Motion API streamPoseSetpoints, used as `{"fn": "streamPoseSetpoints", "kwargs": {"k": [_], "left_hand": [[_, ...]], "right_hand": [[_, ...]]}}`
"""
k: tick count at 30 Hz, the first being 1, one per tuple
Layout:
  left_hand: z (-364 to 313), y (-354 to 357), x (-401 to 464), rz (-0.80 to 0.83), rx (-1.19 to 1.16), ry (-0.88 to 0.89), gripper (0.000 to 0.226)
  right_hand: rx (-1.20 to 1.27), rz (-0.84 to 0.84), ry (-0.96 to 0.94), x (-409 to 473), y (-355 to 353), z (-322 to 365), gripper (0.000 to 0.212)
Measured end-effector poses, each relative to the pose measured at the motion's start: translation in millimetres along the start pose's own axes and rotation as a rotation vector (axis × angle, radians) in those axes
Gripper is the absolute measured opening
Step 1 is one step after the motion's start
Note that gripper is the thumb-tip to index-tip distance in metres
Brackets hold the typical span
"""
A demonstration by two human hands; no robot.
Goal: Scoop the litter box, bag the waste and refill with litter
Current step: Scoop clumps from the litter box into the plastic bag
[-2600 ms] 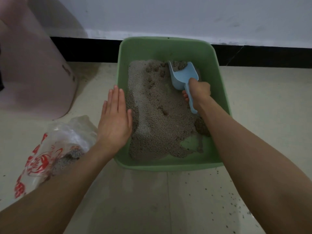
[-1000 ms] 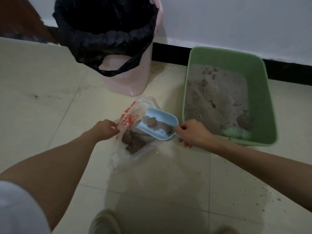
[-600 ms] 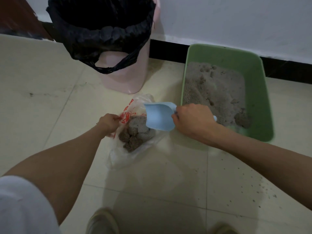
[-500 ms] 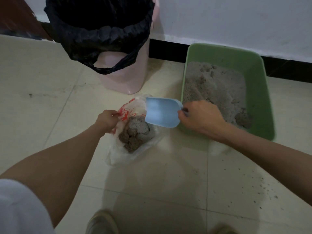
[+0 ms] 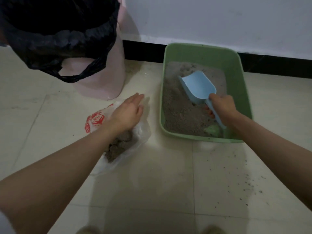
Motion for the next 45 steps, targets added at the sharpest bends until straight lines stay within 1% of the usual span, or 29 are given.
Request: {"fn": "streamPoseSetpoints", "kwargs": {"k": [3, 6, 9, 14, 18, 22, 25, 28, 34, 37, 41, 45], "left_hand": [[-36, 21, 17, 0.177, 0.104, 0.071, 0.058], [-57, 35, 29, 0.223, 0.143, 0.054, 0.062], [-58, 46, 37, 0.193, 0.172, 0.02, 0.064], [-60, 54, 50, 0.077, 0.168, -0.032, 0.062], [-61, 55, 53, 0.018, 0.161, -0.055, 0.061], [-60, 57, 53, 0.003, 0.148, -0.054, 0.061], [-60, 58, 53, -0.011, 0.143, -0.056, 0.061], [-59, 58, 53, -0.02, 0.124, -0.061, 0.06], [-59, 58, 54, -0.028, 0.099, -0.06, 0.06], [-59, 59, 55, -0.029, 0.102, -0.061, 0.061], [-59, 60, 55, -0.026, 0.107, -0.059, 0.062], [-58, 59, 55, -0.019, 0.102, -0.054, 0.062]], "right_hand": [[-0.12, -0.016, 0.056, 16, -10, -18, 0.023], [-0.179, 0.005, 0.073, 28, -16, -27, 0.026], [-0.221, 0.025, 0.077, 38, -20, -28, 0.024], [-0.227, 0.083, 0.069, 56, -14, -24, 0.023], [-0.218, 0.102, 0.065, 75, 6, -15, 0.033], [-0.194, 0.101, 0.08, 93, 25, -3, 0.034], [-0.087, 0.086, 0.103, 101, 37, 2, 0.03], [0.025, 0.033, 0.123, 105, 49, -3, 0.024], [0.006, -0.031, 0.047, 106, 63, -12, 0.034], [0.062, -0.036, 0.022, 103, 69, -15, 0.032], [0.138, -0.038, 0.008, 96, 67, -20, 0.023], [0.163, -0.057, -0.037, 90, 53, -19, 0.024]]}}
Point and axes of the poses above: each hand's wrist, its own x-axis towards the middle knuckle, its own y-axis out of the palm, z = x × y, the point moved 4 cm from there along x, towards the middle knuckle
